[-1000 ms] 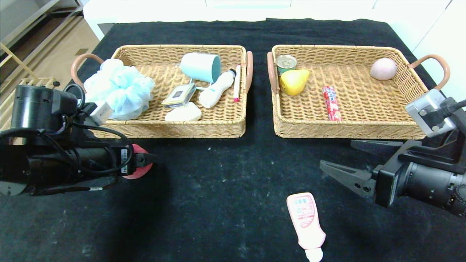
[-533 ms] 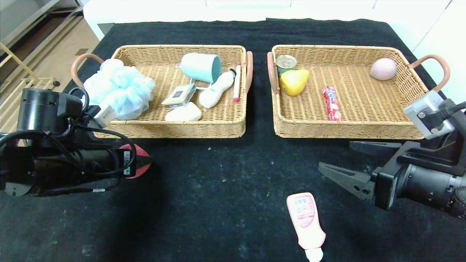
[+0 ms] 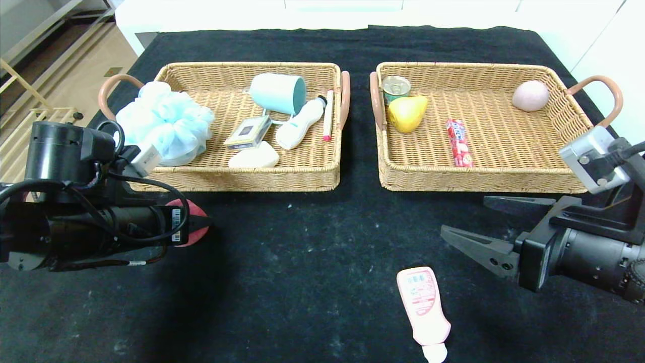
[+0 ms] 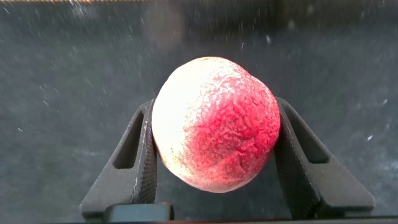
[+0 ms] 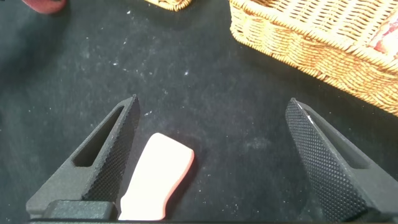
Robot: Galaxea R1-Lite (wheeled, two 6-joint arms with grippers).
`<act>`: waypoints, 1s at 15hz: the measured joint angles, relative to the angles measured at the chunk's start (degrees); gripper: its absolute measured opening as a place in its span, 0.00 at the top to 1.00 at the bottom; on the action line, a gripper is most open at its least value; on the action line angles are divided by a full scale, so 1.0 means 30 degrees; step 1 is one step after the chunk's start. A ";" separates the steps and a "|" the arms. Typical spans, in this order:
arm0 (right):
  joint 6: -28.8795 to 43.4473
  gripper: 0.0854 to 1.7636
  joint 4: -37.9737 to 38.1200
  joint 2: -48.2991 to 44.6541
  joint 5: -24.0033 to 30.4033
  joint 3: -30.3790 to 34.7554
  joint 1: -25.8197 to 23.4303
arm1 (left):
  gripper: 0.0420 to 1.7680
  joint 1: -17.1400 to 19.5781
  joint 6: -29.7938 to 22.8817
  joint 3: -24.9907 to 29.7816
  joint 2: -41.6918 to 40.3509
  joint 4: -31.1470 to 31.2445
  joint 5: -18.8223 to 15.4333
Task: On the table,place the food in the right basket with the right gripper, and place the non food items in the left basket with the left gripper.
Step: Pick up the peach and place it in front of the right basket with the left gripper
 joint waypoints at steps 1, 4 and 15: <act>0.0012 0.03 0.0000 -0.0024 0.0000 -0.0012 0.0000 | 0.38 -0.0093 0.0028 -0.0122 -0.0158 -0.0008 0.0000; 0.0008 0.03 0.0012 -0.0081 0.0000 -0.0057 -0.0020 | 0.38 -0.1215 0.0041 -0.1069 -0.1048 0.0459 -0.0045; 0.0008 0.03 0.0138 -0.0447 0.0024 -0.0451 -0.0715 | 0.39 -0.9346 -0.0199 -0.6725 0.1833 0.2426 0.1869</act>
